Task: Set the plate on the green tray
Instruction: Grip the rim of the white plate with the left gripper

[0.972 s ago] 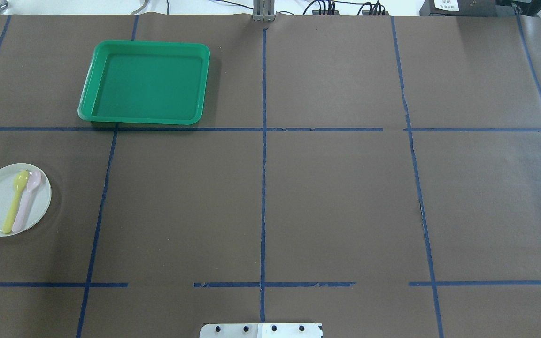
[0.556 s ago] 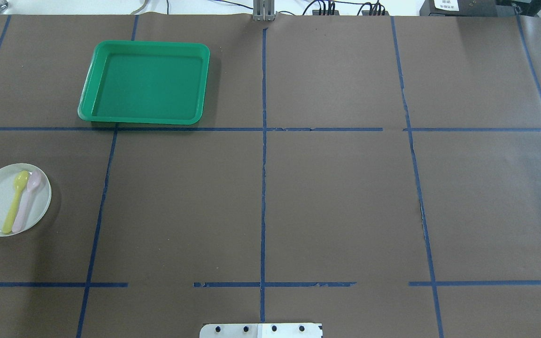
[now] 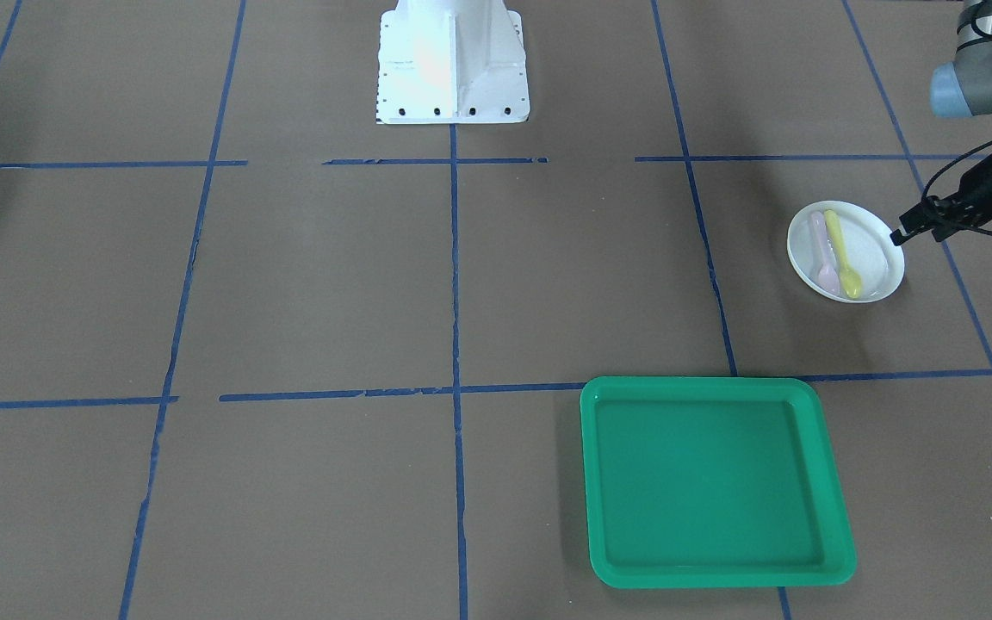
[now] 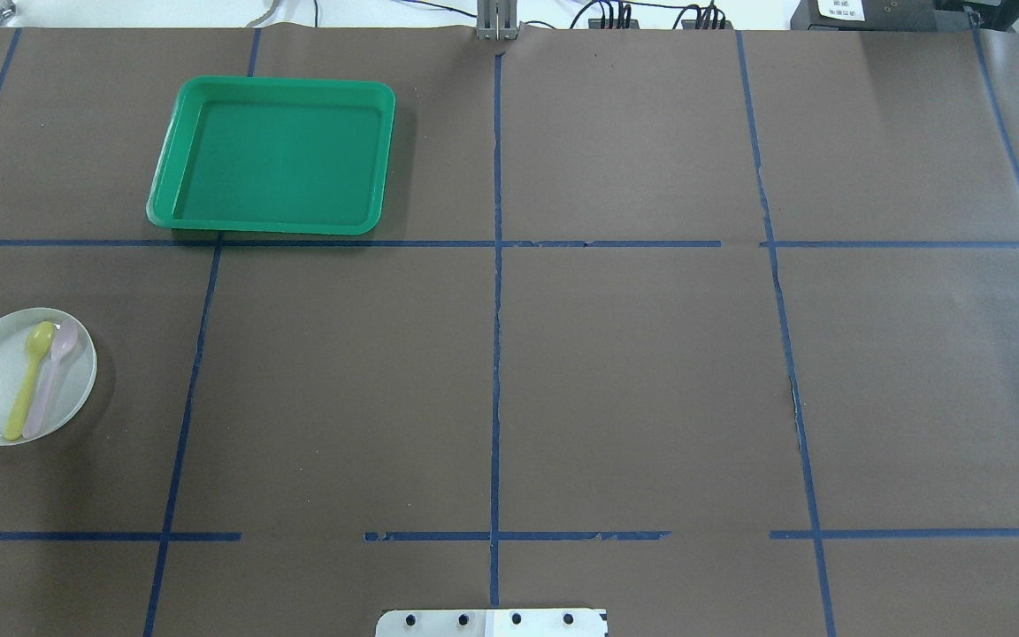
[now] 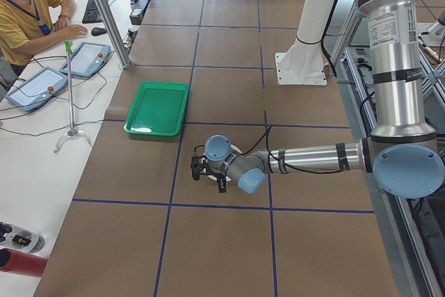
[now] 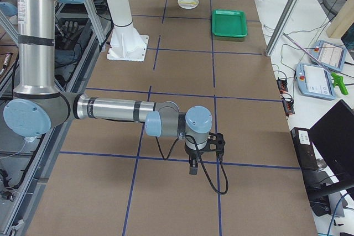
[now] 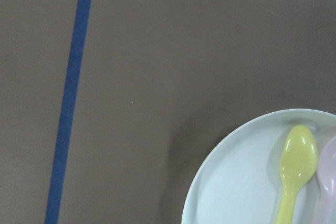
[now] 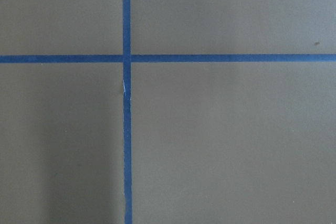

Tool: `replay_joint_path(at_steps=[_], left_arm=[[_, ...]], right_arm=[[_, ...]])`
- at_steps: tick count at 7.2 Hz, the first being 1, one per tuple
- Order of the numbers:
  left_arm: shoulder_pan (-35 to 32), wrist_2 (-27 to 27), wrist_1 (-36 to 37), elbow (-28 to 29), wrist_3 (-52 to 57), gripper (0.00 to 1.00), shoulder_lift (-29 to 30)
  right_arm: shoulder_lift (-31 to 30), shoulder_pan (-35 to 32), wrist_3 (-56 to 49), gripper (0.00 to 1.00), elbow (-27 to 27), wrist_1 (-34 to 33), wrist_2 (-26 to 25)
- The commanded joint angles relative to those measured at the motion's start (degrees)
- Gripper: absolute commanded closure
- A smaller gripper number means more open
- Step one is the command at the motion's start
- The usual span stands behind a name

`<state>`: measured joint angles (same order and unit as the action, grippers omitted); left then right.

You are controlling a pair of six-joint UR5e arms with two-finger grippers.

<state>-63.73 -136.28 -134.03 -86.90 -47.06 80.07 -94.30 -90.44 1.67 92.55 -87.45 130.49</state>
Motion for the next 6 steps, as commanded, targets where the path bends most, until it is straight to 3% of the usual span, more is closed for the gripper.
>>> replay_joint_path(at_steps=[1,3,4,6], left_arm=[[1.8,0.1,-2.6,2.2,-0.4,0.20,0.7],[2.9,0.2,-4.0,3.3,-0.8,0.26,0.8],[3.3,0.2,-4.0,3.3,-1.2,0.37,0.8],[3.3,0.2,-3.9,3.3,-1.2,0.72,0.8]], right_arm=[[0.0,0.0,0.0,0.00,0.0,0.0,0.0],[0.0,0.0,0.0,0.00,0.0,0.0,0.0],[0.0,0.0,0.0,0.00,0.0,0.0,0.0],[0.0,0.0,0.0,0.00,0.0,0.0,0.0]])
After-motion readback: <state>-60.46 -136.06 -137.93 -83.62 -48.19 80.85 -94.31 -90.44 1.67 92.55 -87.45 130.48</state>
